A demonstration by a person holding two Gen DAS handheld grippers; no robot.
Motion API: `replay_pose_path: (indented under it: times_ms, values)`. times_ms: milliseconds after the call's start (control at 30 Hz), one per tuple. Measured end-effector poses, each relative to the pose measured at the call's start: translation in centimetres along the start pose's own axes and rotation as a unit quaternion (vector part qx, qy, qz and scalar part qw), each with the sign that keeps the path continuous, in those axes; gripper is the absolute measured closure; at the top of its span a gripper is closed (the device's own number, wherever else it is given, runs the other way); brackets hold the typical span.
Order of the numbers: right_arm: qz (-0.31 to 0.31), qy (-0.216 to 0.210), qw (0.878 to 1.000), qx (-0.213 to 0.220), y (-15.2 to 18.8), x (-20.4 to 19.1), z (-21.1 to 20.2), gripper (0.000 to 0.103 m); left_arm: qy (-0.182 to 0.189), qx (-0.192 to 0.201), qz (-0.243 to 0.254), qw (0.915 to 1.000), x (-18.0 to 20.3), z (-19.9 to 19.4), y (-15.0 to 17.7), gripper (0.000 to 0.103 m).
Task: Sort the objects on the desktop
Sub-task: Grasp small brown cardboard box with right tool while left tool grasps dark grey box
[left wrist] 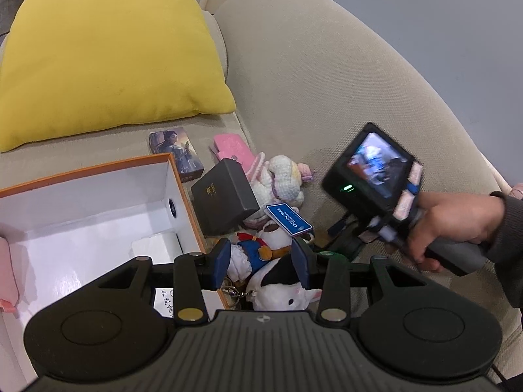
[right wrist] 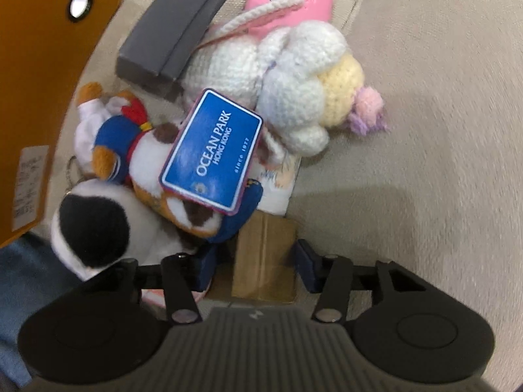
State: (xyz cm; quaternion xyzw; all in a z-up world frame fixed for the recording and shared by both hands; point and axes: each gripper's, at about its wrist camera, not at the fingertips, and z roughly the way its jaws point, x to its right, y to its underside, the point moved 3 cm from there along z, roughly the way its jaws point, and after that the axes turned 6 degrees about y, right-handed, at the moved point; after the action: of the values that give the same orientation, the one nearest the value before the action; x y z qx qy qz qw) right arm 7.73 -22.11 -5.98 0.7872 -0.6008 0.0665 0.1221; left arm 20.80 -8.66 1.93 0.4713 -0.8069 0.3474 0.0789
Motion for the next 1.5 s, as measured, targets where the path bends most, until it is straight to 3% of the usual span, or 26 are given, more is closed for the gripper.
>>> replay_pose_path:
  times_ms: [133, 200, 433, 633, 800, 1067, 1200, 1500]
  values:
    - [0.037, -0.054, 0.998, -0.001, 2.0, 1.2, -0.8, 0.056, 0.002, 0.002, -0.003, 1.0, 0.0, 0.2, 0.0, 0.056]
    - [0.041, -0.061, 0.997, 0.004, 2.9, 1.1, -0.8, 0.056, 0.005, 0.002, -0.004, 1.0, 0.2, 0.3, 0.0, 0.056]
    - [0.006, 0.02, 1.0, 0.022, 3.7, -1.7, 0.4, 0.049, 0.003, 0.001, -0.002, 1.0, 0.6, 0.3, 0.4, 0.056]
    - [0.012, 0.029, 0.998, 0.046, 4.5, -2.0, -0.1, 0.052, -0.001, 0.01, -0.002, 0.9999, 0.5, -0.9, 0.7, 0.056]
    - [0.027, 0.006, 0.997, 0.066, 5.9, -1.6, -1.7, 0.053, -0.003, 0.013, 0.0, 0.9999, 0.6, -1.4, 0.9, 0.056]
    - [0.057, -0.076, 0.994, 0.05, 7.7, -2.6, -2.4, 0.055, 0.001, 0.016, 0.0, 0.9999, 0.7, -1.7, 1.0, 0.056]
    - [0.067, -0.053, 0.996, 0.026, 8.6, -3.0, -0.4, 0.053, 0.003, 0.018, 0.002, 0.9998, 0.8, -1.8, 1.1, 0.055]
    - [0.03, -0.023, 0.999, 0.032, 8.8, -5.9, 1.1, 0.054, 0.003, 0.018, 0.001, 0.9998, 1.2, -1.3, 1.1, 0.054]
